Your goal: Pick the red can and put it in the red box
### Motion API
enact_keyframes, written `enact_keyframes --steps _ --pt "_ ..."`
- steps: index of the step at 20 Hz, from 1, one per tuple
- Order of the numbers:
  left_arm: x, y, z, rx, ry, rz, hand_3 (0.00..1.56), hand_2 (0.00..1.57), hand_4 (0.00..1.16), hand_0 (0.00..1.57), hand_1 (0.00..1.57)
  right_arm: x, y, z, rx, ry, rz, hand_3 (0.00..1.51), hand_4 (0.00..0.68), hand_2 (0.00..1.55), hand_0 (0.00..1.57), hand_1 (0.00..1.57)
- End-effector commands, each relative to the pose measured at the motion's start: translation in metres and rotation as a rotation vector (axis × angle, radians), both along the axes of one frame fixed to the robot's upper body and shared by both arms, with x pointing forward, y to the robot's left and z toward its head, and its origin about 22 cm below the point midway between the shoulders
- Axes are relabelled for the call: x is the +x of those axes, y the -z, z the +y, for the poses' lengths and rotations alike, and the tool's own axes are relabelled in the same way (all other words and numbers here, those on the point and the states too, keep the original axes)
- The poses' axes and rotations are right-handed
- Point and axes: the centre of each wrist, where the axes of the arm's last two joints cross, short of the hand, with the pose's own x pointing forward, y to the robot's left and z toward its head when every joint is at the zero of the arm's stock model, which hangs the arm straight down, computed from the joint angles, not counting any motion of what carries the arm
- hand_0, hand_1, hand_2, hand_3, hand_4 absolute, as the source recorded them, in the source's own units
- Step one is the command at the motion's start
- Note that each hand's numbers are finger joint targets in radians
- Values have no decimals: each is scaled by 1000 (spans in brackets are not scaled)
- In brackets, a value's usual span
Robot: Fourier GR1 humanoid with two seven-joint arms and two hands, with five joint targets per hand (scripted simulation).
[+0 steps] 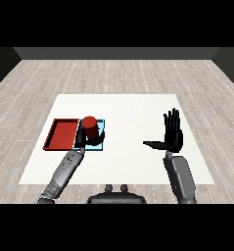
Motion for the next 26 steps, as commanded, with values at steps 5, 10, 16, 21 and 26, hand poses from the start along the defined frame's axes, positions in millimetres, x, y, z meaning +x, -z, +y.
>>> enact_keyframes --steps 5,10,16,21,26 --pt "4 -14 43 129 -123 -16 1432 1558 1134 1571 1571 -26 69 -21 -27 56 174 0 0 0 0 0" --pt "59 -19 75 255 -234 52 1394 1456 1106 1445 1445 -19 85 -24 -37 53 178 0 0 0 0 0" --pt "70 5 159 319 -395 240 1461 1551 1100 1571 1571 -29 94 -38 -81 68 216 0 0 0 0 0" --pt "47 66 195 303 -472 366 1490 1569 1088 1571 1571 -25 100 -49 -55 80 167 0 0 0 0 0" --pt "50 81 205 403 -590 542 1432 1435 1046 1395 1395 -3 71 -37 -98 73 98 0 0 0 0 0"
